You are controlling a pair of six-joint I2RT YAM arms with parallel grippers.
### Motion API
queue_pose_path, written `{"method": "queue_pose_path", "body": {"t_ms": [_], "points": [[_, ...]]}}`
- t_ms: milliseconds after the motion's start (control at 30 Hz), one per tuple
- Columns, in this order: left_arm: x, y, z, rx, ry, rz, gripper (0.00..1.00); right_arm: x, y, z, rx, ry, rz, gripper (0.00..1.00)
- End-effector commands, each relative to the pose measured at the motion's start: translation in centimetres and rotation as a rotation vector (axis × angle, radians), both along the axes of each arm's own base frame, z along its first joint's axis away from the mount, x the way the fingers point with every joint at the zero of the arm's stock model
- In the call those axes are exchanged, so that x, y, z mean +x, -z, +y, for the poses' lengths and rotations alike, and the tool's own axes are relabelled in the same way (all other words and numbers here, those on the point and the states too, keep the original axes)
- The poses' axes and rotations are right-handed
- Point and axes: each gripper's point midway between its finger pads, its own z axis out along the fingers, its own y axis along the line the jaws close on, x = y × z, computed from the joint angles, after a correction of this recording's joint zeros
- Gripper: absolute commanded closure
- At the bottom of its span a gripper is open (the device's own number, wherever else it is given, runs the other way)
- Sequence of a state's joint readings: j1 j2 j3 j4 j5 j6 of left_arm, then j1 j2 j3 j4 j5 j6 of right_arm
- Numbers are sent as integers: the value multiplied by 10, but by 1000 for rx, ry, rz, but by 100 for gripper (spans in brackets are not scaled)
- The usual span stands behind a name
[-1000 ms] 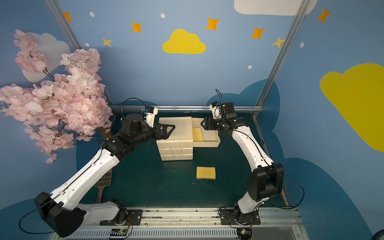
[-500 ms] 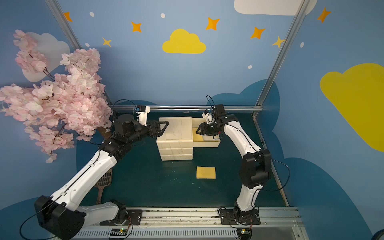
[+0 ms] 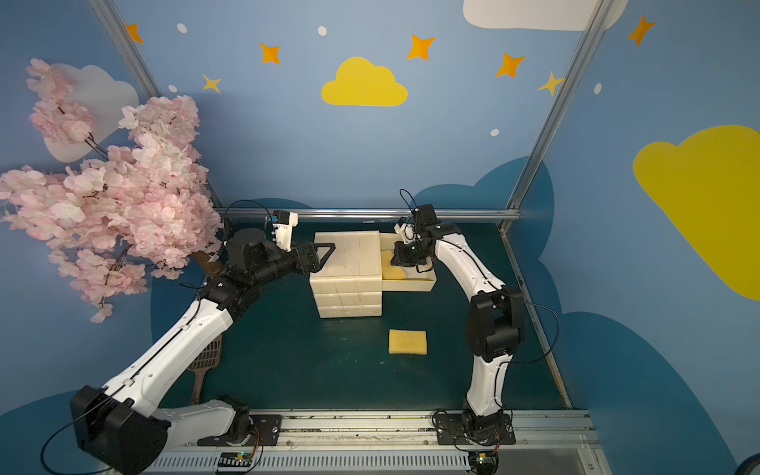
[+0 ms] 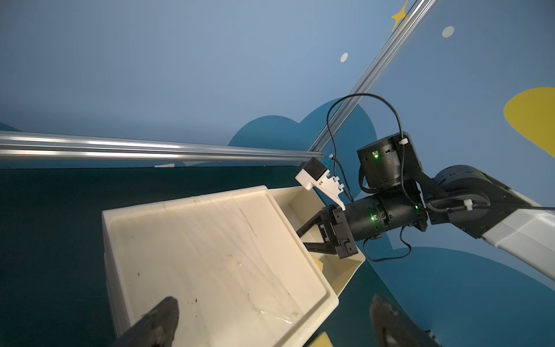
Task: Take the sponge out of the drawer
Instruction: Pick up the sponge from the drawer.
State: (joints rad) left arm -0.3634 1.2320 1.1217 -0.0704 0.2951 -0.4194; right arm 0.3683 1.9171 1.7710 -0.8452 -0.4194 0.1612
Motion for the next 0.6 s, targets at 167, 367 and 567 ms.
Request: {"method": "queue_pose_path", "body": {"t_ms": [167,367,567], "points": [[-9,-18,-7,-8,75,-20,1,6,-62,-20,-97,1,-216,100],[-17,-32,-29,33,258,-16,1,2,-129,-42,-174,-16,-535,100],[-19,-39,-54,7,448,36,5,-50,-168,-24,-85,-299,-779,100]]}}
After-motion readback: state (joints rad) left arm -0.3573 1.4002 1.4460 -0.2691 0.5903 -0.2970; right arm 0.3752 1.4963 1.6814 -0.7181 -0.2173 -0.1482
